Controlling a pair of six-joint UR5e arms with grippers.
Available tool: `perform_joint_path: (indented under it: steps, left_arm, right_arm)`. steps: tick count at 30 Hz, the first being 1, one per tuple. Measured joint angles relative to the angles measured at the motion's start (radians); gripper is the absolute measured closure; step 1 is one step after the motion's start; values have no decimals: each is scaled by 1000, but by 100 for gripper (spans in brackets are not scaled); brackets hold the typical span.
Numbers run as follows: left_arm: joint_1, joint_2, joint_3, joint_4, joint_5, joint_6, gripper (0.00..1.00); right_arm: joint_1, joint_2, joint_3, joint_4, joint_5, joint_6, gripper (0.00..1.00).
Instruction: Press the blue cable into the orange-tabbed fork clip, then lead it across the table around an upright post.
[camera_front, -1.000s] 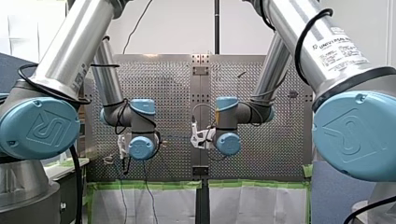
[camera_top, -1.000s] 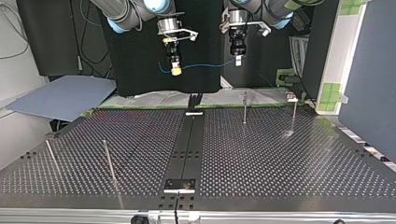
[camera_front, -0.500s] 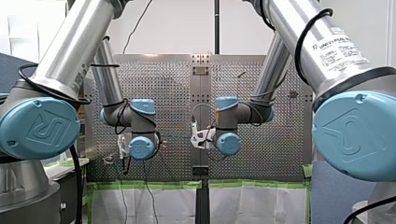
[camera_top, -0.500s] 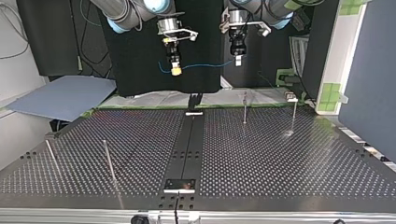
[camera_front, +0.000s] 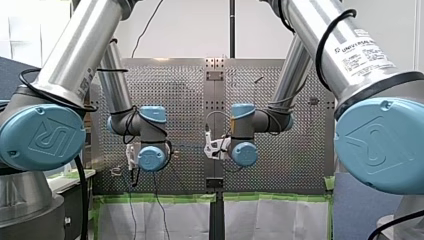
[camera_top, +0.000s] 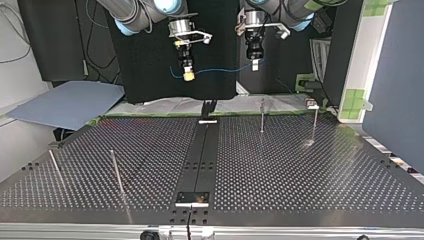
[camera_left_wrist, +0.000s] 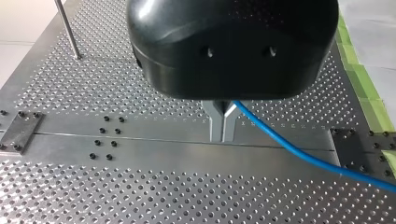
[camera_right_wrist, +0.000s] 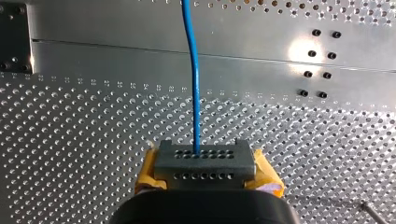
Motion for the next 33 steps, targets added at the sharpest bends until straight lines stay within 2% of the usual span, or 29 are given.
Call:
perform_joint_path:
  steps: [10,15,19,23,29,33]
  left_arm:
    - [8,-9,-10,10,10,10,100]
    - [16,-49,-46,49,49,49,100]
    - [16,-73,-60,72,80,70,100]
    - [17,-77,-62,76,87,74,100]
    - [17,-78,-63,77,89,75,100]
    - [17,-78,-63,77,89,75,100]
  right_arm:
    - [6,6,6,5,6,-2,100]
    - [37,48,23,29,48,-4,100]
    - [44,92,26,33,92,-5,100]
    - [46,137,26,34,135,-5,100]
    - [46,199,26,34,155,-5,100]
    - [46,219,26,34,156,-5,100]
